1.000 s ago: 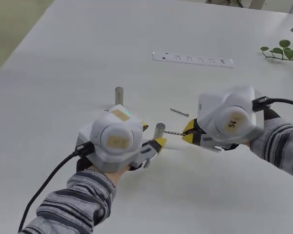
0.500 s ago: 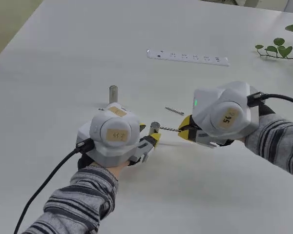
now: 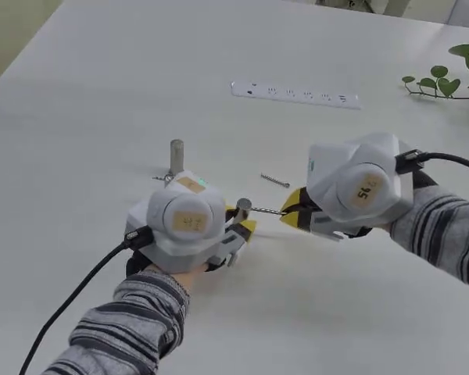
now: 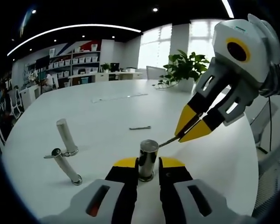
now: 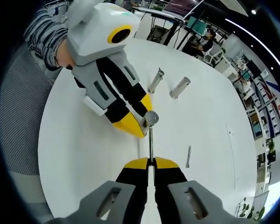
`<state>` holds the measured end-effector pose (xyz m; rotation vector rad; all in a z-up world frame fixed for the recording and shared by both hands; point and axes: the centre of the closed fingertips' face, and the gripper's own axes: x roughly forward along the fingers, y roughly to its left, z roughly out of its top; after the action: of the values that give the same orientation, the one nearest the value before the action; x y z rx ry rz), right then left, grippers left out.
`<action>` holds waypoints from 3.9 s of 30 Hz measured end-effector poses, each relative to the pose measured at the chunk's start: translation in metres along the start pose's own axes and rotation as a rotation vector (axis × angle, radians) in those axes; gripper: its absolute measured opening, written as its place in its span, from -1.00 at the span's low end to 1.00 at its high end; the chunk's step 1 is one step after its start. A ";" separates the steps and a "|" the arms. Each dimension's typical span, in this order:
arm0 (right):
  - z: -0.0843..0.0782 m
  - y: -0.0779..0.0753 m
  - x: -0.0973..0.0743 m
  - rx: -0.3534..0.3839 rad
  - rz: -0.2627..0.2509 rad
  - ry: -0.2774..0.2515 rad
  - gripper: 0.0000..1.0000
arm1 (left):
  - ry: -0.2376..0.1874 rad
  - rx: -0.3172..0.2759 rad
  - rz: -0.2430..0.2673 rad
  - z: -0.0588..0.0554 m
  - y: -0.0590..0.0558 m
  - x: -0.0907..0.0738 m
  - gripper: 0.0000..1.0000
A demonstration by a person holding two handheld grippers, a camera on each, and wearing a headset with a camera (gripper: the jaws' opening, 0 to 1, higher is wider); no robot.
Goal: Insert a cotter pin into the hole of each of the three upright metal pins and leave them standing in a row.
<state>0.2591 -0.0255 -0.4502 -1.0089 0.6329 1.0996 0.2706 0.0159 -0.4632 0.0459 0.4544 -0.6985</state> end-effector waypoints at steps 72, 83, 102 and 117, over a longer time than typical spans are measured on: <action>0.036 0.001 0.008 -0.070 -0.006 -0.058 -1.00 | 0.014 0.002 0.002 -0.009 0.003 0.001 -0.79; 0.037 0.004 0.010 -0.049 -0.004 -0.065 -0.97 | 0.068 0.040 0.018 -0.020 0.003 -0.001 -0.76; 0.051 0.002 0.028 0.339 0.059 -0.195 -0.77 | 0.058 -0.019 0.000 -0.003 0.014 -0.034 -0.21; 0.053 0.001 0.030 0.439 0.094 -0.232 -0.83 | 0.021 -0.052 0.002 0.006 0.012 -0.060 0.03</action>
<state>0.2662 0.0353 -0.4526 -0.4710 0.6982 1.0789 0.2399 0.0606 -0.4339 0.0048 0.4921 -0.6842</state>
